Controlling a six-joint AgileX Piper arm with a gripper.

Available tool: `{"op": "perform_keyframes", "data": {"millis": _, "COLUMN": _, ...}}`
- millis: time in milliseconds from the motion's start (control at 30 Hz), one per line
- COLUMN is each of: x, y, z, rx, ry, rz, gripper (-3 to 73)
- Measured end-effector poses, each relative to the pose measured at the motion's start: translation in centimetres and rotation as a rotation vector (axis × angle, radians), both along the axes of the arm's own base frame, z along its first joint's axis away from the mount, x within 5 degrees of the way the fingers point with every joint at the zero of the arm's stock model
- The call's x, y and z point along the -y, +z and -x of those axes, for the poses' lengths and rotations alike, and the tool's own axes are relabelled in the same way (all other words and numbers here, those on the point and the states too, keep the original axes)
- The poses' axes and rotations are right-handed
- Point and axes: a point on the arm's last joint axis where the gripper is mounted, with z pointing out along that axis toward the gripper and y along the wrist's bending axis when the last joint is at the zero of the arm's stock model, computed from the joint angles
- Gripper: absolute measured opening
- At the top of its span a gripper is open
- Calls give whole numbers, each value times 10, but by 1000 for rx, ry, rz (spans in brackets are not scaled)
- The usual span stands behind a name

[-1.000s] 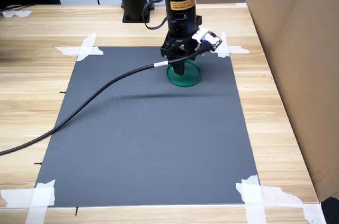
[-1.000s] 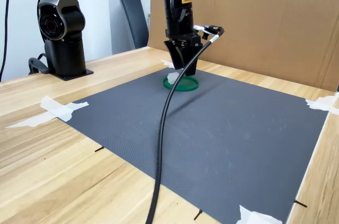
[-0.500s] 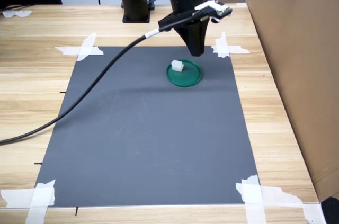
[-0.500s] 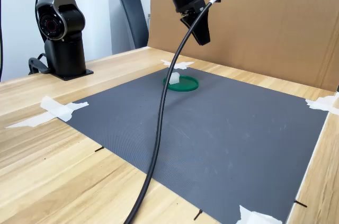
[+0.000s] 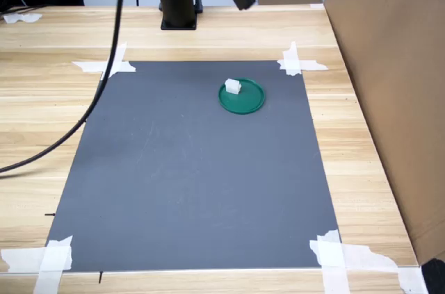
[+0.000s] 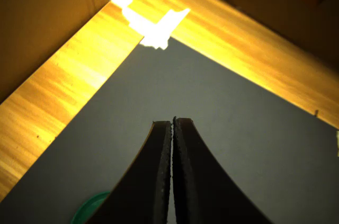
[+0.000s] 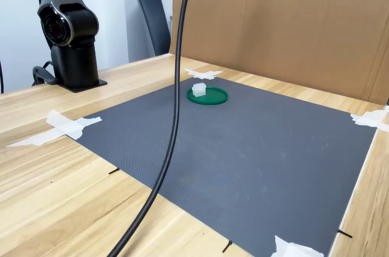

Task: Grasp a white terminal and put it in the green lid.

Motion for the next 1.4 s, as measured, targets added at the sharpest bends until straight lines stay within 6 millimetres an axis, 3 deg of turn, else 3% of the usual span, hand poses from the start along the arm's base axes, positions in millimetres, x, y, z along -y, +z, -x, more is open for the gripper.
{"op": "perform_keyframes", "data": {"millis": 167, "x": 24, "y": 32, "z": 33, "rx": 150, "ry": -58, "rz": -77, "gripper": -27}}
{"op": "perform_keyframes", "data": {"millis": 333, "x": 39, "y": 36, "z": 51, "rx": 236, "ry": -126, "rz": -163, "gripper": -27}}
{"op": "perform_keyframes", "data": {"millis": 400, "x": 52, "y": 22, "z": 68, "rx": 269, "ry": -193, "rz": -218, "gripper": -27}}
{"op": "perform_keyframes", "data": {"millis": 500, "x": 73, "y": -28, "z": 115, "rx": 259, "ry": -324, "rz": -300, "gripper": -27}}
{"op": "perform_keyframes", "data": {"millis": 800, "x": 87, "y": -54, "z": 170, "rx": 371, "ry": -421, "rz": -224, "gripper": -27}}
{"op": "perform_keyframes", "data": {"millis": 867, "x": 88, "y": -65, "z": 174, "rx": 353, "ry": -431, "rz": -196, "gripper": -27}}
{"op": "perform_keyframes", "data": {"millis": 1067, "x": 89, "y": -107, "z": 161, "rx": 244, "ry": -446, "rz": -146, "gripper": -27}}
{"op": "perform_keyframes", "data": {"millis": 1400, "x": 92, "y": -123, "z": 157, "rx": 218, "ry": -478, "rz": -126, "gripper": -28}}
